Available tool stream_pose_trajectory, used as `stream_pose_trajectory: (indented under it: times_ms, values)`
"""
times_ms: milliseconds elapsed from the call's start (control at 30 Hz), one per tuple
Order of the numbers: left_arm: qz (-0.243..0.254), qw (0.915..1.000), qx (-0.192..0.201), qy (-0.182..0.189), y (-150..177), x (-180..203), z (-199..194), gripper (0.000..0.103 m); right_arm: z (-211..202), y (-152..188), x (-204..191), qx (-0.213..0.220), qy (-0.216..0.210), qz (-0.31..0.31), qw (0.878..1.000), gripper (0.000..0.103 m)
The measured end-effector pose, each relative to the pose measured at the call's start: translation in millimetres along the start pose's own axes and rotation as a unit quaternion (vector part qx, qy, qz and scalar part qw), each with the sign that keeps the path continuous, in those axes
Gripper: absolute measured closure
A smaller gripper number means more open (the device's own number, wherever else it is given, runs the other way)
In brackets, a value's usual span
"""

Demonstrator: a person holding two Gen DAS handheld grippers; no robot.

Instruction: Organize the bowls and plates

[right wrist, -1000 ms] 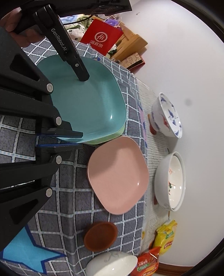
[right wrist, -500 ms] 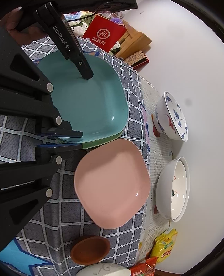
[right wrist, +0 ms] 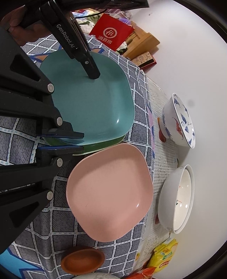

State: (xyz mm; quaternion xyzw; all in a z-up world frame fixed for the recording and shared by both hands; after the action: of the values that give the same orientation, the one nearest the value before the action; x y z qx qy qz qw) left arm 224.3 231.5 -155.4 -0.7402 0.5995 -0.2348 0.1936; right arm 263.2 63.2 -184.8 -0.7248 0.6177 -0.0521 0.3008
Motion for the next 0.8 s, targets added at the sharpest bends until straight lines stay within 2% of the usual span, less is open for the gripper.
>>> stream_pose_trajectory:
  times_ms: [133,367,400,533,633,700,800]
  values:
    - [0.005,1.0,-0.006,0.002,0,1,1,0.082,2,1,-2,-0.001,0.009,-0.015,1.0,0.094]
    - [0.012,0.9997,-0.019,0.007,6,4,1,0.079,-2,1,0,-0.013,-0.011,-0.015,1.0,0.078]
    - [0.016,0.9996,-0.022,0.004,7,5,0,0.077,-3,2,-1,-0.012,-0.013,-0.015,1.0,0.078]
    - [0.022,0.9996,-0.018,0.001,9,7,-8,0.057,-10,5,-3,-0.008,-0.015,-0.023,1.0,0.074]
    - [0.017,0.9997,-0.017,0.011,9,7,-15,0.057,-18,7,-2,-0.003,-0.023,-0.025,0.999,0.069]
    - [0.018,0.9997,-0.013,0.01,8,9,-20,0.057,-22,7,0,0.001,-0.014,-0.023,1.0,0.056]
    - [0.025,0.9997,-0.005,0.003,6,15,-29,0.057,-31,8,6,0.015,-0.002,-0.023,1.0,0.055]
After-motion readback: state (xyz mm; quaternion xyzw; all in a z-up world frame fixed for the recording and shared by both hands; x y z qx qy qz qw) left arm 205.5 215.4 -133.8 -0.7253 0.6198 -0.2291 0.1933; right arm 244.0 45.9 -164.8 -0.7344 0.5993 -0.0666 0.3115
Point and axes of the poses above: each gripper's, at about its wrist camera, not at the fingertips, and z roughly the way its jaws point, x to its right, y to its underside, the point moved 1 cm from there along z, roughly the way its jaws point, and after that the axes turned 8 degrees about z, right-handed, at the moved point
